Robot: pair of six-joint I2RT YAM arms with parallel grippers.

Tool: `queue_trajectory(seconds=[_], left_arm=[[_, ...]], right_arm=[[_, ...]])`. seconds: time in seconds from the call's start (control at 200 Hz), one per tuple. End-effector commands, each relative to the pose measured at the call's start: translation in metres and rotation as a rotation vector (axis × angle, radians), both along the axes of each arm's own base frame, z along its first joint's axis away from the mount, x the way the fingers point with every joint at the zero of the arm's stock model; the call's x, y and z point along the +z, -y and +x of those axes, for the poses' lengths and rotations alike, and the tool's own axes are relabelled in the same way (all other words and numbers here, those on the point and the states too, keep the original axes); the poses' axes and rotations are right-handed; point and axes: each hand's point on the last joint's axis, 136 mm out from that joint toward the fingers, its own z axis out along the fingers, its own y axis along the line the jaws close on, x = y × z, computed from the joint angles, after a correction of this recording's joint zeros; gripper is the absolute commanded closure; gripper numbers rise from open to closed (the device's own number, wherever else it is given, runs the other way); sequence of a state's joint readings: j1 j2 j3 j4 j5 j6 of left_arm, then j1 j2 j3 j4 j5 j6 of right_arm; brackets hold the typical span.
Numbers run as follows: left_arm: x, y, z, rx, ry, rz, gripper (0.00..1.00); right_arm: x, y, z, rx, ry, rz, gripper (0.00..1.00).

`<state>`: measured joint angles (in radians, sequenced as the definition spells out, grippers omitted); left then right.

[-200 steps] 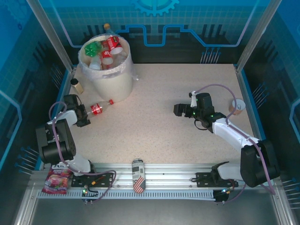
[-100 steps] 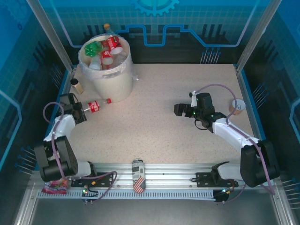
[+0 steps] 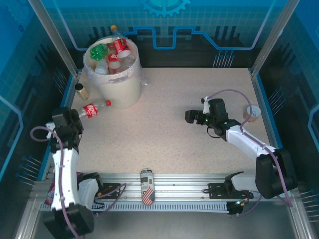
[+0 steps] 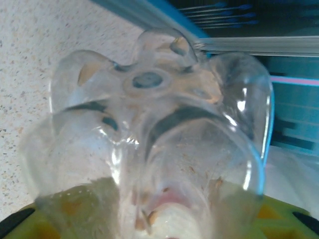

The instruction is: Put the plastic bottles in the bin

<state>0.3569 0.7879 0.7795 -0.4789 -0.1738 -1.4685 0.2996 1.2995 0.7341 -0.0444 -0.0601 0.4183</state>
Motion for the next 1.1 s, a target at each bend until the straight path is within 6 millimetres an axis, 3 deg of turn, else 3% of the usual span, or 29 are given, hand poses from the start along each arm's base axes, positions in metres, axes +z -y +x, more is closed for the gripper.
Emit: queue_trajectory(seconds=[0.0, 0.26, 0.48, 0.595, 0.795, 1.091], left_arm=[[0.048, -0.001, -0.010, -0.013, 0.047, 0.101, 0.54], [0.151, 0.037, 0.043, -0.160, 0.290, 0.191, 0.55], [0.218, 0.052, 0.079, -0.032, 0.395, 0.443, 0.60], [0.237, 0.067, 0.104, -0.021, 0.417, 0.531, 0.60], [0.244, 0.099, 0.146, -0.103, 0.313, 0.693, 0.59], [0.281, 0.107, 0.174, -0.312, 0.110, 0.970, 0.56]], right_arm=[[0.014, 0.002, 0.006, -0.005, 0.030, 0.003, 0.00], [0.016, -0.003, 0.004, -0.001, 0.034, 0.011, 0.00], [0.018, 0.001, -0.004, -0.008, 0.037, -0.004, 0.00], [0.018, 0.005, -0.006, -0.016, 0.041, -0.018, 0.00], [0.017, 0.007, -0.007, -0.018, 0.038, -0.019, 0.00], [0.011, 0.006, -0.006, -0.008, 0.028, -0.030, 0.00]])
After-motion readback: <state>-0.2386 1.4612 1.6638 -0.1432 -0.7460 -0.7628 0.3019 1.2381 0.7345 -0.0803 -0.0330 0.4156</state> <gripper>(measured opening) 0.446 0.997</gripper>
